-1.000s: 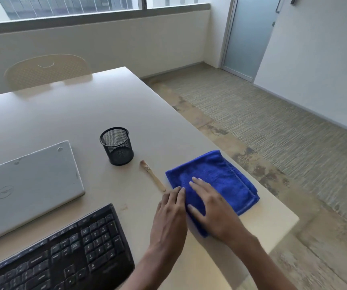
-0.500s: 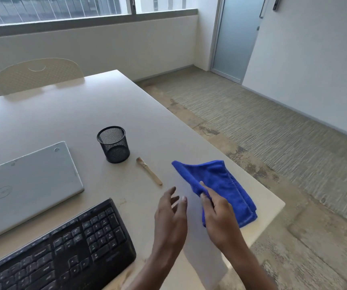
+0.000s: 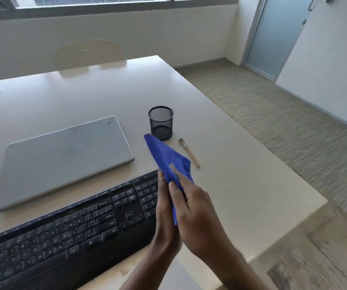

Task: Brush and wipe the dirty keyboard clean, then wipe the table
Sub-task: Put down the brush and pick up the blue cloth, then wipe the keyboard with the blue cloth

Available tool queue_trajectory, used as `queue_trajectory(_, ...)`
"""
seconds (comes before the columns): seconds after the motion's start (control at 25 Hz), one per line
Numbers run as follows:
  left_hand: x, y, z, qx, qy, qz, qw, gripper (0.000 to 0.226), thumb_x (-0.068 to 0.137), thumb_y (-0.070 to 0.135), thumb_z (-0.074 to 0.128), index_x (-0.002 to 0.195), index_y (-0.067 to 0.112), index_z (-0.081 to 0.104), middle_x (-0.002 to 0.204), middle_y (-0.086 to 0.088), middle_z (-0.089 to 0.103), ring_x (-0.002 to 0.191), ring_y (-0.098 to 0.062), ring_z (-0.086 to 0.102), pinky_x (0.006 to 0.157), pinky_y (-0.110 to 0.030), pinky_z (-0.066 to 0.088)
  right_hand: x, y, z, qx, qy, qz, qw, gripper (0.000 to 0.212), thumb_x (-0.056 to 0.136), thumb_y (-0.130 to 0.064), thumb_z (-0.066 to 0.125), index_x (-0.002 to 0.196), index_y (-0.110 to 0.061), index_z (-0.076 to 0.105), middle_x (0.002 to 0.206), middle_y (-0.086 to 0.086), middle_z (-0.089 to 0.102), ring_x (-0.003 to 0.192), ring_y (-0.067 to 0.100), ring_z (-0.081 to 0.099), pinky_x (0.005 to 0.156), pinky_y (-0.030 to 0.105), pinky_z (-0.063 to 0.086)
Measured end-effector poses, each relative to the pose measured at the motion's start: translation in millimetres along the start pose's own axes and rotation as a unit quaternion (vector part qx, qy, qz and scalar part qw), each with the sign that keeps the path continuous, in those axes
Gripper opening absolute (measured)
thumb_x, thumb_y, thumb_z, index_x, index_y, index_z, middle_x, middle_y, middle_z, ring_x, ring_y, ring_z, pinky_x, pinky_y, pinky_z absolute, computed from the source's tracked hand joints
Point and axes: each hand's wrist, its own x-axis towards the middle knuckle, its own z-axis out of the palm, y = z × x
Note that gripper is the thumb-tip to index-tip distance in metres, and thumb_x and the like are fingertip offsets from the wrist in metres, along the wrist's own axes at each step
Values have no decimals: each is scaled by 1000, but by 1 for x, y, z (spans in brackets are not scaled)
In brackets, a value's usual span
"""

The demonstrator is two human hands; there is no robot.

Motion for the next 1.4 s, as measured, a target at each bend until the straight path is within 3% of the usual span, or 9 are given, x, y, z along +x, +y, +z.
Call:
queue_trajectory(0.12, -9, 28, -49, -23, 13, 53, 998, 51, 108, 44, 36, 96, 21, 80, 67, 0, 66, 60, -9, 65, 58, -22, 55, -4, -24, 50, 11, -62, -9, 998, 48, 110, -37, 40, 158, -28, 40, 152, -18, 51, 139, -9, 42, 111, 0, 25)
queue_trajectory(0.2, -20, 51, -79, 11, 62, 83, 995, 42, 101, 57, 53, 104, 24, 78, 83, -7, 71, 79, -15, 70, 75, -29, 58, -7, -33, 84, 42, -102, -7, 994, 47, 110, -39, 41, 156, -30, 43, 150, -18, 53, 138, -8, 44, 115, 7, 27)
queue_trajectory(0.28, -23, 63, -111, 128, 108, 125, 978, 73, 89, 66, 65, 145, 19, 60, 134, -29, 61, 132, -40, 57, 112, -55, 45, -11, -36, 110, 85, -146, 1, 986, 45, 107, -43, 45, 150, -31, 50, 138, -15, 63, 130, -5, 53, 117, 25, 39)
queue_trajectory(0.4, -14, 66, -147, 292, 119, 201, 927, 59, 103, 58, 43, 156, 30, 45, 153, -33, 41, 141, -61, 36, 111, -78, 35, -10, -41, 123, 131, -208, 31, 969, 35, 102, -46, 55, 137, -39, 56, 119, -14, 70, 115, 0, 65, 106, 34, 52)
queue_trajectory(0.52, -14, 71, -149, 420, 108, 237, 869, 64, 104, 61, 29, 164, 41, 25, 175, 0, 16, 162, -22, 12, 129, -51, 24, 0, -33, 119, 134, -190, 50, 971, 34, 97, -44, 64, 131, -40, 57, 114, -11, 72, 109, 4, 69, 101, 35, 56)
queue_trajectory(0.72, -8, 59, -143, 551, 93, 237, 795, 65, 105, 40, 27, 168, 24, 17, 174, 11, 0, 157, 7, -9, 132, -37, 4, 29, -15, 110, -6, -91, 27, 995, 33, 100, -22, 62, 133, -28, 64, 105, -10, 74, 94, 2, 69, 96, 30, 57)
queue_trajectory(1.04, 3, 86, -166, 643, 166, 262, 700, 47, 103, 19, 57, 149, 9, 56, 159, -11, 48, 147, -26, 41, 124, -40, 31, 43, 1, 117, -358, -2, -83, 930, 35, 94, -22, 71, 125, -22, 55, 116, 0, 59, 105, 20, 61, 88, 34, 55)
queue_trajectory(1.24, 40, 126, -165, 728, 172, 179, 640, 47, 103, 40, 54, 142, 14, 58, 130, -16, 66, 123, -37, 57, 104, -48, 46, 28, 8, 129, -342, 45, -212, 914, 31, 93, -16, 71, 123, -19, 69, 125, 0, 62, 114, 19, 60, 95, 34, 55)
queue_trajectory(1.4, 60, 136, -159, 786, 142, 113, 591, 47, 103, 57, 47, 126, 22, 67, 115, -10, 74, 114, -35, 64, 97, -44, 46, 9, 14, 142, -331, -60, -185, 924, 53, 109, -37, 40, 159, -19, 38, 167, 2, 30, 156, 16, 24, 127, 28, 12)
